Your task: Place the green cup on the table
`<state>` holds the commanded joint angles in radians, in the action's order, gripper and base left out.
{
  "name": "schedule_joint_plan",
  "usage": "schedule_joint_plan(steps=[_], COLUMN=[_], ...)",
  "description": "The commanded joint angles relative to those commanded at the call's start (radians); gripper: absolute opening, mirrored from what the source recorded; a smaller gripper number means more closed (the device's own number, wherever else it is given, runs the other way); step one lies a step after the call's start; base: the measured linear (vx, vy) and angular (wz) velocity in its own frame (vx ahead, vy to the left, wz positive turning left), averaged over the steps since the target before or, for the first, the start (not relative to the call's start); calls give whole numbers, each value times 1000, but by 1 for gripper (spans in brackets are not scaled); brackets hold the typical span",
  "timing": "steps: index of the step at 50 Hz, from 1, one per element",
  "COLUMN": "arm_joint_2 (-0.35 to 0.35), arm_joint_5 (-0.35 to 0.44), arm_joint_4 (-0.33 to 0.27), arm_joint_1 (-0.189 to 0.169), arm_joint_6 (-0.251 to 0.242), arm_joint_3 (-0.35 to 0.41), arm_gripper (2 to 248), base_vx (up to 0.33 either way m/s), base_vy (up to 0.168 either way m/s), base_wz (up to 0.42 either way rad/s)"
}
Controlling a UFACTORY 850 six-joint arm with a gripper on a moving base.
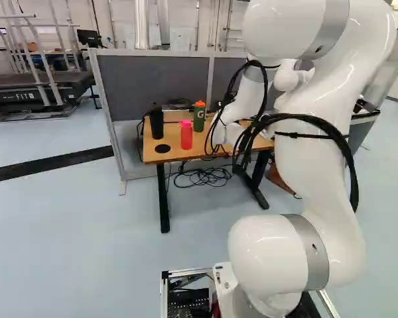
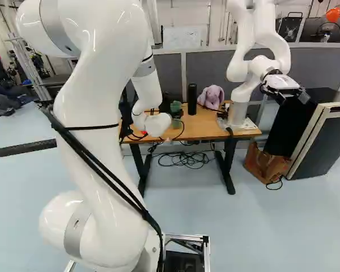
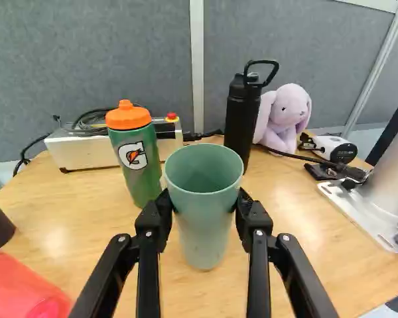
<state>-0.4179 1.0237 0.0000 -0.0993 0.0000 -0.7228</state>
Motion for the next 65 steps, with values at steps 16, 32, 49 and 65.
schedule_joint_plan(steps=[16, 32, 49, 65], arm_joint_2=[-16, -17, 14, 119], arm_joint_5=[0, 0, 0, 0], arm_joint_4=[0, 0, 0, 0], arm_joint_1=[0, 0, -1, -4], arm_joint_6=[0, 0, 0, 0], arm_joint_3=[-3, -3, 23, 113], arm_gripper=[126, 229, 247, 247], base_vx=[0, 0, 0, 0], base_vy=[0, 0, 0, 0], base_wz=[0, 0, 0, 0])
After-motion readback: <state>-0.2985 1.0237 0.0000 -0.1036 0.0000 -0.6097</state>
